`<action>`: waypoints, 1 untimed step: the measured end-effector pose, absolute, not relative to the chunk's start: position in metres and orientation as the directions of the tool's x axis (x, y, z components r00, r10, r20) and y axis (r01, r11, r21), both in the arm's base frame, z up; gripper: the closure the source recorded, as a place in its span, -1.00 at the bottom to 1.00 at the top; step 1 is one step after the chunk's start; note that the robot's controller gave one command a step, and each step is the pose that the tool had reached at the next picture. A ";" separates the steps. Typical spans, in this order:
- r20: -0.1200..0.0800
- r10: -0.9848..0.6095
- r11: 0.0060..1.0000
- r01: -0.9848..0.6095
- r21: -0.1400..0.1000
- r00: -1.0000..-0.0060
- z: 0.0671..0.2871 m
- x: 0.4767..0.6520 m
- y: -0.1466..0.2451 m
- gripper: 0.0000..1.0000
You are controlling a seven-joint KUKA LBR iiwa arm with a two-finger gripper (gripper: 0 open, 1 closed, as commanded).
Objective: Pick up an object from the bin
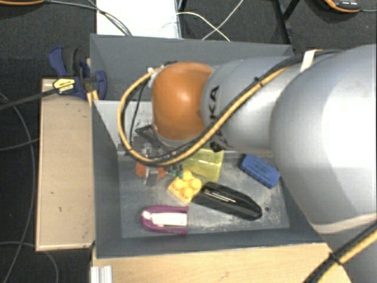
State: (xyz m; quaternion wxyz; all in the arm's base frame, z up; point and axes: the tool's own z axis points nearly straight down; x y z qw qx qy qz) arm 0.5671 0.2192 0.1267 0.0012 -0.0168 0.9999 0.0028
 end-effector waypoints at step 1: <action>-0.007 -0.033 0.999 -0.033 0.007 -0.999 0.144 0.568 0.220 1.00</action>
Offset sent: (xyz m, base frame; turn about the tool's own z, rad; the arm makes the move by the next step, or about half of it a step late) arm 0.0000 0.0000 0.0483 0.0000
